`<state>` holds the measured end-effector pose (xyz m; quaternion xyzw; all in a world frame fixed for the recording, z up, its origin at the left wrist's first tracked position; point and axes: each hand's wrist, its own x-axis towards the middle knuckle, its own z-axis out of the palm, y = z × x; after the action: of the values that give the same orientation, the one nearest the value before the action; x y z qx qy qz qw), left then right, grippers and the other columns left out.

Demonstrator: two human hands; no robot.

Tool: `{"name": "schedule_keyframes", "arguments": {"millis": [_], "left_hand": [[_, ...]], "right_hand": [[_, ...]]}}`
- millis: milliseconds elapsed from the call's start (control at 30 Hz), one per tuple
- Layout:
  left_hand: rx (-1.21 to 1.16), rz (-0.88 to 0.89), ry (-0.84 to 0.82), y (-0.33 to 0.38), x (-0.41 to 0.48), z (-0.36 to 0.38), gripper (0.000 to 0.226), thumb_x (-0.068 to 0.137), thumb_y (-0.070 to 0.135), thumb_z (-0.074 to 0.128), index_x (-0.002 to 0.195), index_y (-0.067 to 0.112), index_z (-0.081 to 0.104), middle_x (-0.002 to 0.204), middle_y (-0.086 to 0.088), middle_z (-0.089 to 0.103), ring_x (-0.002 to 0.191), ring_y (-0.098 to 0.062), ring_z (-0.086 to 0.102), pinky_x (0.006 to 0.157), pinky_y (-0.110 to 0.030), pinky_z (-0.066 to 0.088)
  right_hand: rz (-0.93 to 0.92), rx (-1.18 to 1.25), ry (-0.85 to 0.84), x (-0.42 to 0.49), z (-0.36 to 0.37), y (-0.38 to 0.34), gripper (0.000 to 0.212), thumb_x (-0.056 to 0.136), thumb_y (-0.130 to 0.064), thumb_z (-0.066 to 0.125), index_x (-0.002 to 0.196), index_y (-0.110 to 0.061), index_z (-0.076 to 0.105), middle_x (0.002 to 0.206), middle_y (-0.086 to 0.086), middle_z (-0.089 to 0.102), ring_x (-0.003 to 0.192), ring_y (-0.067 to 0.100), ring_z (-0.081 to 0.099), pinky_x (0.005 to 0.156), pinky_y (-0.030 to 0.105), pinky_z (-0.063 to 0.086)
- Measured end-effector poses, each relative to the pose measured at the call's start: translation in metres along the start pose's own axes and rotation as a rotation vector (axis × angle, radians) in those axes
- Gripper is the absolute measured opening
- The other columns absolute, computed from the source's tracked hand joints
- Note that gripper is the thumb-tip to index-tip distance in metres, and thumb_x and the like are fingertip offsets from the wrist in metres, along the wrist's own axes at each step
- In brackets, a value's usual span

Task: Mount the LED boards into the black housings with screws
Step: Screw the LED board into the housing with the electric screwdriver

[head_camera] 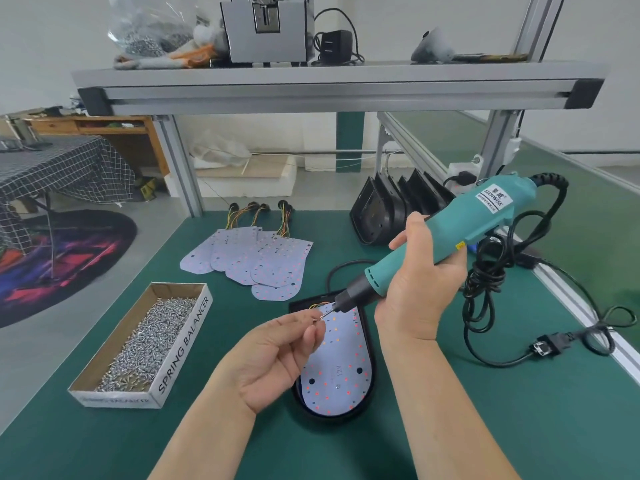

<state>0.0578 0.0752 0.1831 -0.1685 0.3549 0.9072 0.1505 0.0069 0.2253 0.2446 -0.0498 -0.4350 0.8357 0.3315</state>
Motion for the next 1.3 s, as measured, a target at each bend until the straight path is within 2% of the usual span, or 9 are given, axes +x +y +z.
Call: {"name": "schedule_keyframes", "arguments": {"millis": [100,267,533,700,867,1033,1133,1300], "left_hand": [[-0.007,0.032,-0.006,-0.001,0.0,0.001,0.012,0.071,-0.003,0.066,0.075,-0.008,0.076,0.081,-0.021,0.071,0.073,-0.023,0.074,0.054,-0.017,0.057],[0.043,0.035,-0.06,-0.002,0.0,0.0,0.004,0.07,0.002,0.07,0.069,0.002,0.074,0.075,-0.013,0.067,0.067,-0.014,0.071,0.053,-0.014,0.056],[0.034,0.067,-0.042,-0.005,0.0,0.001,0.007,0.066,0.0,0.073,0.064,0.006,0.07,0.073,-0.01,0.064,0.061,-0.014,0.068,0.052,-0.014,0.055],[0.043,0.069,-0.054,-0.006,-0.001,0.002,0.01,0.069,-0.001,0.071,0.064,0.007,0.068,0.073,-0.011,0.062,0.061,-0.014,0.066,0.053,-0.015,0.055],[0.019,0.056,-0.044,-0.009,-0.001,0.006,0.009,0.067,-0.002,0.072,0.065,0.006,0.068,0.073,-0.01,0.063,0.061,-0.014,0.067,0.052,-0.014,0.055],[-0.016,0.061,-0.025,-0.011,-0.001,0.008,0.008,0.067,-0.002,0.071,0.065,0.005,0.068,0.072,-0.01,0.063,0.06,-0.015,0.068,0.051,-0.015,0.055],[-0.017,0.057,-0.032,-0.012,-0.001,0.009,0.008,0.064,-0.001,0.073,0.064,0.005,0.068,0.073,-0.01,0.063,0.061,-0.014,0.067,0.051,-0.014,0.055],[-0.014,0.055,-0.027,-0.012,-0.001,0.009,0.009,0.063,-0.001,0.074,0.063,0.006,0.069,0.072,-0.011,0.063,0.06,-0.014,0.067,0.051,-0.014,0.055]], "right_hand": [[0.001,0.018,-0.001,0.0,0.0,-0.002,0.017,0.083,-0.023,0.069,0.08,-0.016,0.053,0.058,-0.006,0.057,0.057,0.01,0.05,0.06,0.023,0.043],[0.002,0.023,-0.002,-0.002,0.001,-0.004,0.018,0.083,-0.023,0.069,0.082,-0.014,0.054,0.057,-0.007,0.056,0.057,0.008,0.051,0.059,0.021,0.044],[0.016,0.019,-0.008,-0.005,0.001,-0.003,0.015,0.082,-0.023,0.069,0.08,-0.018,0.054,0.057,-0.007,0.056,0.057,0.009,0.05,0.059,0.022,0.044],[0.011,0.025,0.009,-0.002,-0.001,-0.004,0.018,0.083,-0.024,0.069,0.081,-0.015,0.053,0.058,-0.007,0.056,0.056,0.008,0.05,0.058,0.02,0.044],[0.011,0.019,0.007,-0.003,-0.001,-0.003,0.022,0.083,-0.024,0.068,0.084,-0.009,0.052,0.057,-0.009,0.056,0.057,0.009,0.05,0.06,0.023,0.044],[0.012,0.022,0.015,-0.003,-0.002,-0.005,0.015,0.083,-0.024,0.069,0.078,-0.021,0.054,0.059,-0.004,0.056,0.058,0.011,0.05,0.06,0.024,0.044],[0.013,0.034,0.02,-0.002,-0.003,-0.006,0.013,0.083,-0.023,0.069,0.08,-0.021,0.056,0.059,-0.004,0.056,0.058,0.011,0.05,0.063,0.029,0.043],[0.017,0.027,0.024,-0.002,-0.003,-0.005,0.015,0.082,-0.024,0.069,0.078,-0.022,0.055,0.058,-0.005,0.056,0.056,0.011,0.05,0.06,0.026,0.043]]}}
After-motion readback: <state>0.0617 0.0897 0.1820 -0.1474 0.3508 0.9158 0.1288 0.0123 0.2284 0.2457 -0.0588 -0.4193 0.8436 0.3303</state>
